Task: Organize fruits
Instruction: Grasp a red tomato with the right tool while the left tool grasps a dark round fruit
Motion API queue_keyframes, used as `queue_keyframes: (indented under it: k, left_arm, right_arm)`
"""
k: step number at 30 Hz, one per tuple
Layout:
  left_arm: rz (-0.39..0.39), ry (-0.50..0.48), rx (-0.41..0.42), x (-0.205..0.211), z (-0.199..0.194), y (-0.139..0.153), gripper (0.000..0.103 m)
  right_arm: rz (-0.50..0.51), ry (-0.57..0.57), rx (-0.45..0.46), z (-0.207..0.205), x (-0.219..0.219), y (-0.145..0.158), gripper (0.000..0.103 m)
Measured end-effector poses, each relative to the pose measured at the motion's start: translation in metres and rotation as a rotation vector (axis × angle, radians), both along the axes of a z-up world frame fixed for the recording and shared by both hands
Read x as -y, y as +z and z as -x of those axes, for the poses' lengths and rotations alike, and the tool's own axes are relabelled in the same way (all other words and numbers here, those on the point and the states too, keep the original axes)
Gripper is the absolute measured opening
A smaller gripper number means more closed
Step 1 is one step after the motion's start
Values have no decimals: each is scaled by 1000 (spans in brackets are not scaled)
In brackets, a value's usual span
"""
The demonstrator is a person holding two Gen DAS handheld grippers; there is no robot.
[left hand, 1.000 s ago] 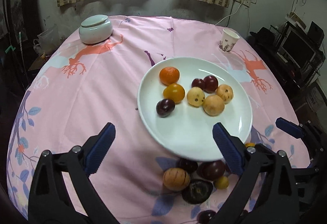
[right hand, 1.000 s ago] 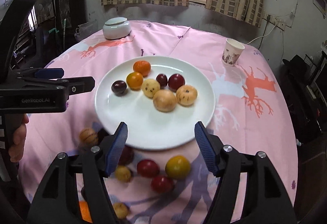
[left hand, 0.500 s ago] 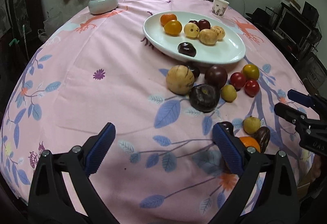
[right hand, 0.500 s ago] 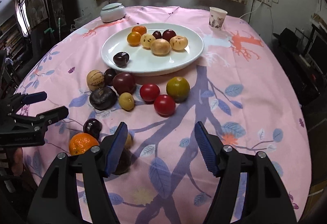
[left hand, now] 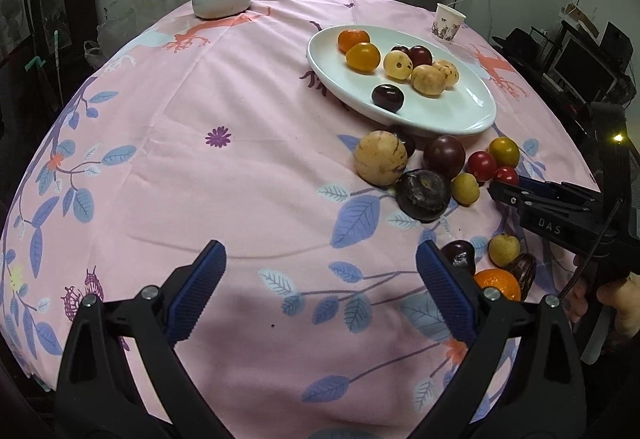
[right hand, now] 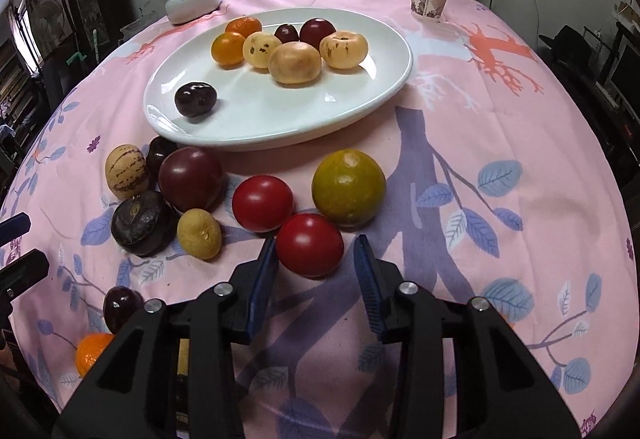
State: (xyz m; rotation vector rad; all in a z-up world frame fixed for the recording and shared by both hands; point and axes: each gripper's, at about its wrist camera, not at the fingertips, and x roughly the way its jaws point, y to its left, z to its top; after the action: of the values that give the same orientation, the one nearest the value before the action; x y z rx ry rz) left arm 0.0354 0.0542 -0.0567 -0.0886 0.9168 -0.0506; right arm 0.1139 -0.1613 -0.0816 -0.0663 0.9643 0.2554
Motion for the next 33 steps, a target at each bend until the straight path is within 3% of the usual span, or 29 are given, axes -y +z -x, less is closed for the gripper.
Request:
queue_keyframes:
  k: [4, 11, 19, 22, 25, 30, 33]
  left_arm:
    - [-9, -14, -11, 6, -4, -1, 98]
    - [-10, -23, -49, 20, -20, -5, 98]
    - [-18, -76, -99, 62, -44, -15, 96]
    - [-43, -85, -164, 79, -57, -32, 83]
    - [-94, -73, -142, 90, -59, -35, 82]
    - [-88, -43, -130, 92, -65, -34, 81]
    - [-104, -22, -110, 91, -66, -32, 64]
  right_arm:
    - [-21, 9, 2, 3, 0, 7, 31]
    - [-80, 10, 80, 46, 14, 42, 31]
    - [-147, -11, 109, 73, 46, 52, 32]
    - [-168, -14, 119, 78, 56, 54, 32]
    - [-179, -17, 122, 80, 64, 55, 32]
    - [-201, -25, 112, 80, 73, 54, 32]
    - [-209, -22, 108, 79, 74, 53, 32]
